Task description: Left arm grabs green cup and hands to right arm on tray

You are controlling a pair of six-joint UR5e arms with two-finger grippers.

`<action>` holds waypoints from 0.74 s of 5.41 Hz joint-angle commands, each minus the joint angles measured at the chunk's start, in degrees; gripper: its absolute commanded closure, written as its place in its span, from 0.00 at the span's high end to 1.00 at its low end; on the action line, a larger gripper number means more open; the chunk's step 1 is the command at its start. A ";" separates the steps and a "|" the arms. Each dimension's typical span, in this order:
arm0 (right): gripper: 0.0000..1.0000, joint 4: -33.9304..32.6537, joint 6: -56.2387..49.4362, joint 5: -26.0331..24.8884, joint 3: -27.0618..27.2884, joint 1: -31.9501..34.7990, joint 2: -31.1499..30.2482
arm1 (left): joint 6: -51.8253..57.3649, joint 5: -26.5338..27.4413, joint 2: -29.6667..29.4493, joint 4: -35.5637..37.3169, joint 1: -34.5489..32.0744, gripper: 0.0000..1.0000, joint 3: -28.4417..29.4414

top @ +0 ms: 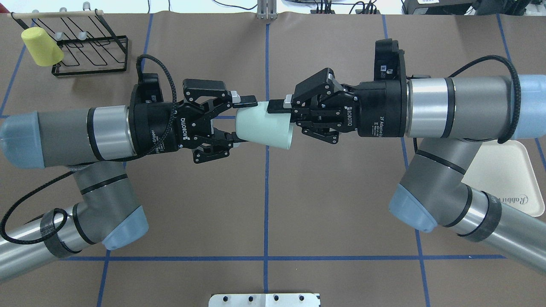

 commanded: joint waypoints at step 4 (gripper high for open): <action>0.00 0.59 0.08 0.59 0.20 0.54 -1.98 | 1.17 -0.02 0.35 -0.55 -0.55 1.00 -0.18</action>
